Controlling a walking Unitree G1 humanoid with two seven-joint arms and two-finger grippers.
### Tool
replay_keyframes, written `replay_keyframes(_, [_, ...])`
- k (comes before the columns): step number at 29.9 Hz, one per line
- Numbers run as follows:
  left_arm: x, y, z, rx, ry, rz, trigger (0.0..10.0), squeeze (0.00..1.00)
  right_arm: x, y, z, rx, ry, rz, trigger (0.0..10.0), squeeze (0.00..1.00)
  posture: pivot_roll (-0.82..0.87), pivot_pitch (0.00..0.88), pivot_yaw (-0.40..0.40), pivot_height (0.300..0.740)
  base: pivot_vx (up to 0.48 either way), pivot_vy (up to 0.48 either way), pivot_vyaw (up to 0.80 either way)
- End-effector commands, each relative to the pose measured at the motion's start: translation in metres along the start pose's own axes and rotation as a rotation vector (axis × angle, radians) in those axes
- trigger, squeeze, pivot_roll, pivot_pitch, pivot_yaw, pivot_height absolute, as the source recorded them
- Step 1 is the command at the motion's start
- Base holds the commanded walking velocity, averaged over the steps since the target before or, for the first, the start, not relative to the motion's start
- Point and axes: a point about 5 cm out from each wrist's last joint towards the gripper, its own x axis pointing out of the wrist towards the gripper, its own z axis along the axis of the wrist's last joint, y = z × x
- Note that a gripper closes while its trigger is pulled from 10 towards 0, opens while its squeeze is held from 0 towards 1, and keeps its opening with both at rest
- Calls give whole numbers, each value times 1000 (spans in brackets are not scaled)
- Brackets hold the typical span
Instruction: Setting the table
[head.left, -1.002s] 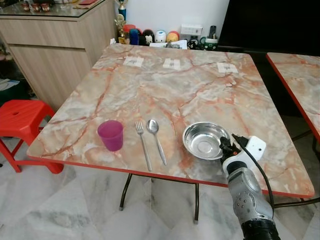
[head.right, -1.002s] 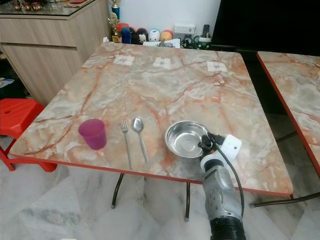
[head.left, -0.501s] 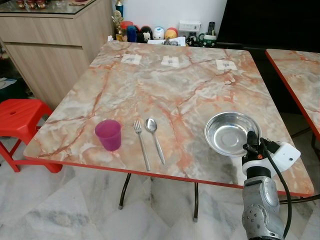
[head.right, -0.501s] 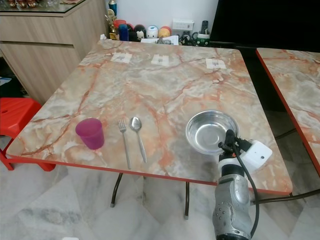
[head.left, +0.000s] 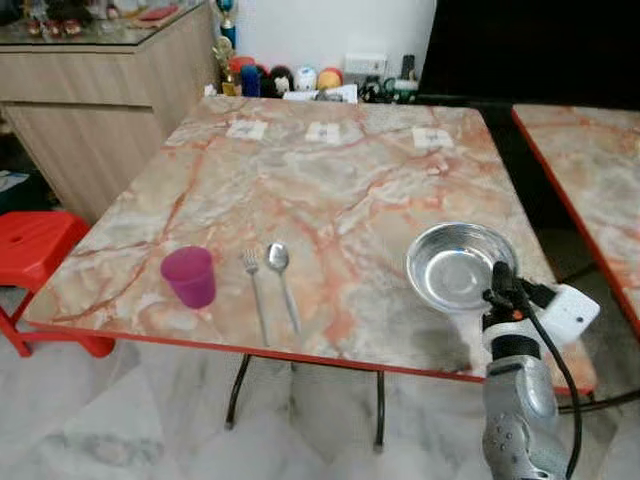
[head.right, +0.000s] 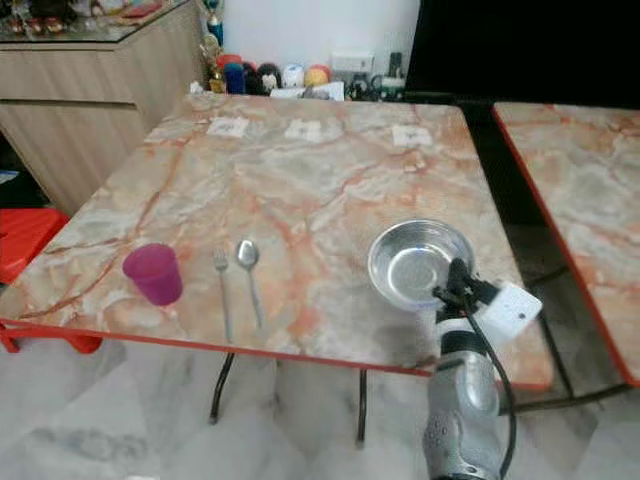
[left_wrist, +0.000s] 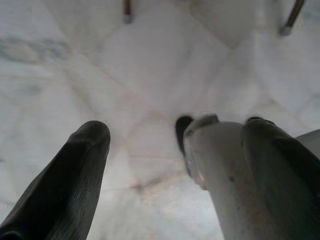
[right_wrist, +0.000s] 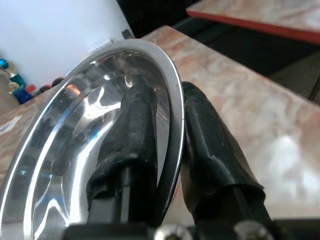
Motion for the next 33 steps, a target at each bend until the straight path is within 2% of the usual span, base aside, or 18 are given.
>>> replay_keyframes(1, [-4, 2, -12, 20, 47, 1, 10000, 0, 2, 6, 5, 1, -28, 17, 10000, 0, -16, 62, -23, 740, 0, -461, 0])
replay_keyframes(16, [-2, -1, -8, 15, 36, -1, 10000, 0, 7, 10, 14, 33, -63, 11, 10000, 0, -22, 81, -26, 740, 0, -461, 0])
replay_keyframes(33, [-3, 2, -12, 8, 56, 6, 10000, 0, 8, 14, 11, 39, -52, 12, 10000, 0, -25, 99, -27, 740, 0, -461, 0])
